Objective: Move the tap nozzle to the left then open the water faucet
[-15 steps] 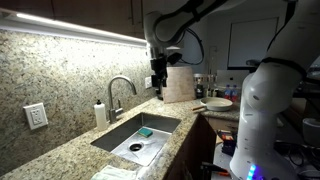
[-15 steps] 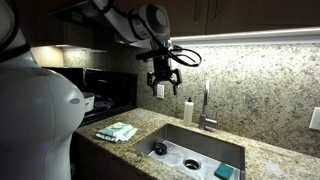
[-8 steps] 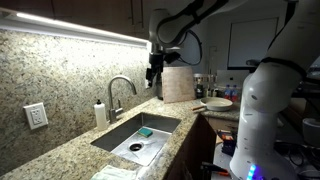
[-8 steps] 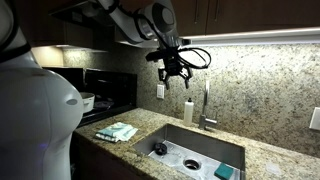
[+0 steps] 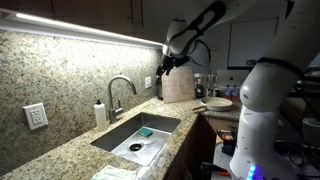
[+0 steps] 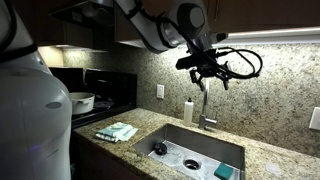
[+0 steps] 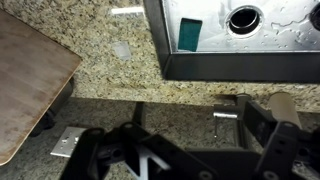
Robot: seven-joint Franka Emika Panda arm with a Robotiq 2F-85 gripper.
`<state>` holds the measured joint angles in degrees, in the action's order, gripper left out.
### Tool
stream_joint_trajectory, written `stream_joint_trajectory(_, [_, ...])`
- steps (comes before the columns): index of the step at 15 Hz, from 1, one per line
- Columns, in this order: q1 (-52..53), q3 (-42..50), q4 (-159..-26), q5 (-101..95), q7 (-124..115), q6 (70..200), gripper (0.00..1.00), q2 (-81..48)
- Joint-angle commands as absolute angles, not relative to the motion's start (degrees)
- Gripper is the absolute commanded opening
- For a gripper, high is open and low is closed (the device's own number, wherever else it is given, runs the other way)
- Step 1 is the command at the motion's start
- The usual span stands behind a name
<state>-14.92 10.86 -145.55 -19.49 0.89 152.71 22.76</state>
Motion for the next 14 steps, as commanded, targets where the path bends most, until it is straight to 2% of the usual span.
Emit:
stream_joint_trajectory(1, [-16.1, 11.5, -144.2, -18.0, 0.4, 160.1, 1.0, 17.2])
stream_joint_trajectory(7, [-16.0, 9.1, -143.4, -17.3, -1.3, 160.5, 1.0, 17.3])
stream_joint_trajectory(14, [-13.4, 10.7, -143.8, -13.8, 1.7, 161.6, 1.0, 17.5])
